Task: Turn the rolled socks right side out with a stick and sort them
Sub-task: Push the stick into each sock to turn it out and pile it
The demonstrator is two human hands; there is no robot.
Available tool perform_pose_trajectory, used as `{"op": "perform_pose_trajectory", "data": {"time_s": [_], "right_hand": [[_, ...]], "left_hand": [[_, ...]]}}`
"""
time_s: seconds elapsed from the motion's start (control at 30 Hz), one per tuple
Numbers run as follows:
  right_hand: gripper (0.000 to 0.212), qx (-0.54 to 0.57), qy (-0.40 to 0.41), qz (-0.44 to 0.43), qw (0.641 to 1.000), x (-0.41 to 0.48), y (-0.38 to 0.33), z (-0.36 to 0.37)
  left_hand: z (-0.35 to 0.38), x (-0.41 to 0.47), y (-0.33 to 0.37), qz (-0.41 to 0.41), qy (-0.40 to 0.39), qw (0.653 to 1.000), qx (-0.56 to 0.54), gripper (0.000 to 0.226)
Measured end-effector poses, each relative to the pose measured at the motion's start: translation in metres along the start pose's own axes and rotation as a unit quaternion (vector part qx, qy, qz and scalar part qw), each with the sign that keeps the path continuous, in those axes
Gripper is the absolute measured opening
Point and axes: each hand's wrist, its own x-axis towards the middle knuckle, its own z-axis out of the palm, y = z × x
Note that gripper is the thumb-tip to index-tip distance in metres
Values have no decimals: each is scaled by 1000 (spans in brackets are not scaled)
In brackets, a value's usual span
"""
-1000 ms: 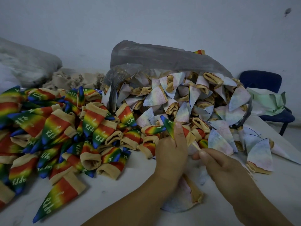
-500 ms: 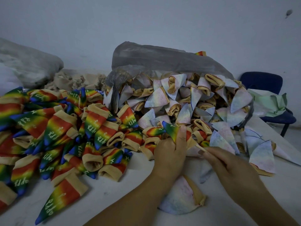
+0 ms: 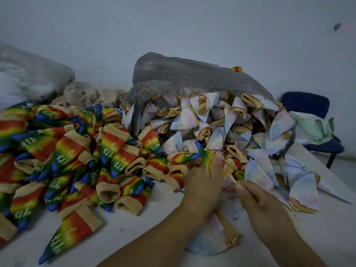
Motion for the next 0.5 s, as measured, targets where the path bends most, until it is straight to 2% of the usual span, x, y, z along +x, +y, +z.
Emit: {"op": "perform_pose_trajectory", "data": {"time_s": [0.1, 0.23, 0.37, 0.5], "right_hand": [[21, -22, -17, -2, 1000, 1, 8, -4], [16, -124, 28, -13, 992, 5, 16, -18], [22, -189, 50, -20, 980, 9, 27, -22], [27, -206, 64, -21, 976, 9, 32, -21]], "left_hand": [[-1, 0, -4, 12, -9, 1000, 0, 57], [1, 0, -9, 41, -33, 997, -50, 43], [-3, 8, -15, -27, -3, 990, -139, 22], [-6, 13, -14, -37, 26, 982, -183, 26]]}}
